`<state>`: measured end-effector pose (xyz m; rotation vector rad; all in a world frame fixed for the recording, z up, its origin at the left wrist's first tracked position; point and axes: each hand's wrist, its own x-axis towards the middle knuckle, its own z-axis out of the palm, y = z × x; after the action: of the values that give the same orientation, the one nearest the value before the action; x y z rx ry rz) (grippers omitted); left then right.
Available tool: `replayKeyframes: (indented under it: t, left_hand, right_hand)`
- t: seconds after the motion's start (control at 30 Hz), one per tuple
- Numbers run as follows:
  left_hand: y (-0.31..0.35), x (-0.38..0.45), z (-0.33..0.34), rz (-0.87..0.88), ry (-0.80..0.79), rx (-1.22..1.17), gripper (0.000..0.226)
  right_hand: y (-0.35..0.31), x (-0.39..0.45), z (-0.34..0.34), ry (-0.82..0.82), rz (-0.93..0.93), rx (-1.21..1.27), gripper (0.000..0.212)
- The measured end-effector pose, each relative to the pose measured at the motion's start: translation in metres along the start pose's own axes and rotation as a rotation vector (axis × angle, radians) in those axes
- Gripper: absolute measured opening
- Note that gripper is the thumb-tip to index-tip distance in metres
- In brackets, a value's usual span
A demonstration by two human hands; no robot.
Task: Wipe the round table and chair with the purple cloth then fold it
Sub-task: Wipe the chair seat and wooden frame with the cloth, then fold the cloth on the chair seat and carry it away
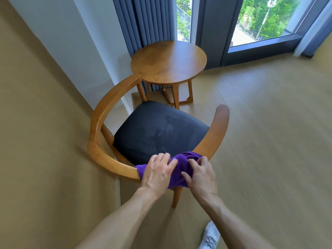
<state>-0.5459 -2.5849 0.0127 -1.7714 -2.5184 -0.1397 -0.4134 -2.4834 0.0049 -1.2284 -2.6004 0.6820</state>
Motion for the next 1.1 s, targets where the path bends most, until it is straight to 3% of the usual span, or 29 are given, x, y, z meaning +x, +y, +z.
replayKeyframes:
  t: [0.07, 0.13, 0.23, 0.3, 0.37, 0.47, 0.67, 0.8, 0.9, 1.1]
  left_hand:
    - [0.01, -0.007, 0.001, -0.032, 0.001, -0.033, 0.036]
    - [0.017, -0.014, 0.0, -0.125, -0.087, -0.072, 0.053]
    - [0.021, -0.02, 0.001, -0.203, -0.218, -0.032, 0.087]
    - [0.025, -0.016, -0.002, -0.245, -0.214, -0.032, 0.077]
    - [0.027, -0.009, -0.012, -0.3, -0.171, -0.119, 0.045]
    - [0.018, 0.01, -0.036, -0.386, -0.166, -0.465, 0.018]
    - [-0.005, 0.064, -0.118, -0.327, -0.195, -0.756, 0.017]
    - [-0.009, 0.104, -0.184, -0.277, -0.125, -0.82, 0.013]
    - [-0.01, 0.133, -0.228, -0.256, -0.039, -0.853, 0.015]
    - [-0.011, 0.17, -0.282, -0.296, 0.103, -0.984, 0.017]
  right_hand:
    - [0.002, 0.006, -0.002, -0.006, -0.131, 0.001, 0.031]
    - [0.0, 0.013, -0.005, -0.062, -0.221, 0.059, 0.025]
    - [-0.005, 0.025, -0.014, -0.2, -0.08, 0.304, 0.011]
    - [-0.011, 0.037, -0.022, -0.223, 0.074, 0.418, 0.004]
    - [-0.021, 0.049, -0.036, -0.256, 0.183, 0.523, 0.005]
    - [-0.036, 0.07, -0.064, -0.315, 0.216, 0.61, 0.005]
    - [-0.063, 0.113, -0.148, -0.497, 0.074, 0.791, 0.011]
    - [-0.075, 0.149, -0.212, -0.611, -0.131, 0.754, 0.044]
    - [-0.083, 0.175, -0.255, -0.539, -0.255, 0.559, 0.063]
    - [-0.093, 0.211, -0.313, -0.41, -0.388, 0.529, 0.044]
